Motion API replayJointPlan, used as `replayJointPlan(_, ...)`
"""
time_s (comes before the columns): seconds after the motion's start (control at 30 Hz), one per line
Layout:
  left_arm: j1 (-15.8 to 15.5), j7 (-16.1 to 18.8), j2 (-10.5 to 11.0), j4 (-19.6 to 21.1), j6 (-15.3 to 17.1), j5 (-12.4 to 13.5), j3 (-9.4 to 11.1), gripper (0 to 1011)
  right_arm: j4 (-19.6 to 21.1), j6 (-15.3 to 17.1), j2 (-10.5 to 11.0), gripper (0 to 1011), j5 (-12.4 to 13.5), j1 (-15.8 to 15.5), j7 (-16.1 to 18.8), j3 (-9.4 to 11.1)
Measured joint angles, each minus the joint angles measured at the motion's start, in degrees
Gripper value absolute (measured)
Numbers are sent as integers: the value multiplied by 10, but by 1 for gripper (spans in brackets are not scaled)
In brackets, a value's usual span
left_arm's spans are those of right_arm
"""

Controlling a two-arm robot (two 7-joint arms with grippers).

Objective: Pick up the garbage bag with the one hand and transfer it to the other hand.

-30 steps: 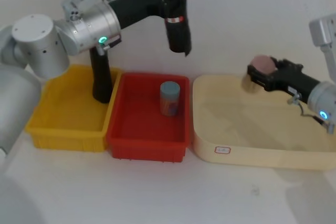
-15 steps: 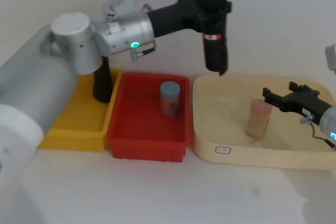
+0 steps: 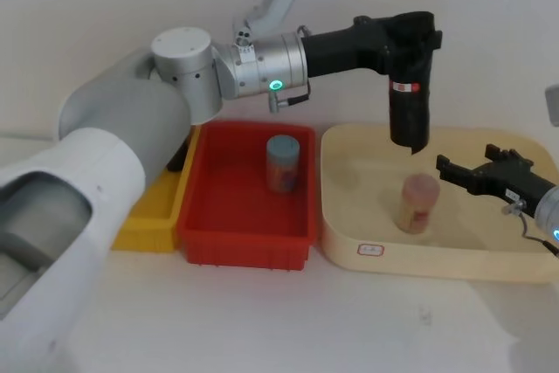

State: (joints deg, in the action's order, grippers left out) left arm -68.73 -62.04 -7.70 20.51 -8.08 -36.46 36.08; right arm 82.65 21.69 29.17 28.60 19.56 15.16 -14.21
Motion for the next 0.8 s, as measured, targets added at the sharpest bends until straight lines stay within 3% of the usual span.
replayJointPlan(0.33,-29,-27,-27,-72,-19,-14,15,371,33,-6,21,999,12,-11,46,-4)
replayJointPlan(0.8,-44,-40,-41,-107,-28,-20,22,371,78,-5,62,1000,29,-10,129,-25)
